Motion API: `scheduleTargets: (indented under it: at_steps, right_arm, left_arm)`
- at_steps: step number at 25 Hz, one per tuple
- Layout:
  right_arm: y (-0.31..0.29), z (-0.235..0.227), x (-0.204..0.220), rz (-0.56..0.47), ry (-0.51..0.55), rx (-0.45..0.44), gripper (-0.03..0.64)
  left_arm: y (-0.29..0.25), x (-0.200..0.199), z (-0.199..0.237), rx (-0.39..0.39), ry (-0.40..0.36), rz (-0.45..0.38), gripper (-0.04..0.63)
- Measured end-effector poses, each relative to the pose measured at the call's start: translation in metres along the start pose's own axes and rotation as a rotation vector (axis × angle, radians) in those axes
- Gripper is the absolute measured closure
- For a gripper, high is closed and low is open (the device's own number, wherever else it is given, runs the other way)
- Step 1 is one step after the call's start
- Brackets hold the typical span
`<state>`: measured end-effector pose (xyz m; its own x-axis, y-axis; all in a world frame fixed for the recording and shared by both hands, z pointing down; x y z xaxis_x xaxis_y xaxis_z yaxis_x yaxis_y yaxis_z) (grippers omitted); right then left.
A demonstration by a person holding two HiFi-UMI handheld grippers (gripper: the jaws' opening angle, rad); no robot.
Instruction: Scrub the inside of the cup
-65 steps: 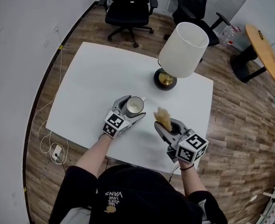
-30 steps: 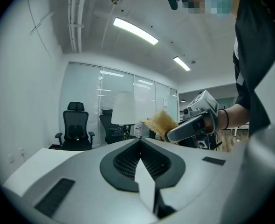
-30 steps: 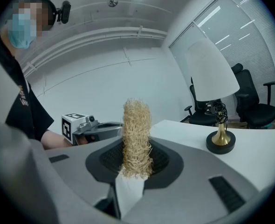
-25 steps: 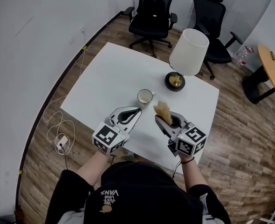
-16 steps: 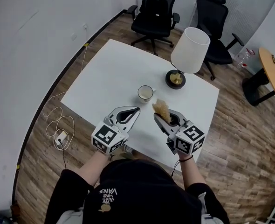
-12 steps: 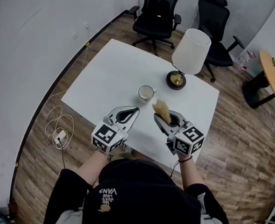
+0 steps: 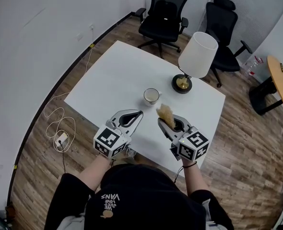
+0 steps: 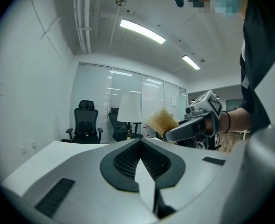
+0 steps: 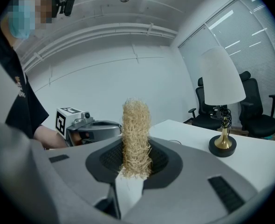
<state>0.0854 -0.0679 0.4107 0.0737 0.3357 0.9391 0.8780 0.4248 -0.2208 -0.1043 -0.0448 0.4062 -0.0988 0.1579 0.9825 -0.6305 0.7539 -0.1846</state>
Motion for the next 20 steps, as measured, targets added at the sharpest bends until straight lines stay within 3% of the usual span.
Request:
scheduleTargets:
  at_steps: [20]
  right_arm:
    - [0.0000, 0.0045, 0.0015, 0.012, 0.012, -0.006, 0.523]
  left_arm:
    - [0.0030, 0.0038, -0.0045, 0.003, -0.004, 0.005, 0.586]
Point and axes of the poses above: the fingertips, and each gripper's own axes: y backward along the fingers, z to its left, x out of its underside, the point moved 8 cm from there along y, backward along the fingers, and after that the axes turned 3 degrees about -x, right-handed, at the moved point
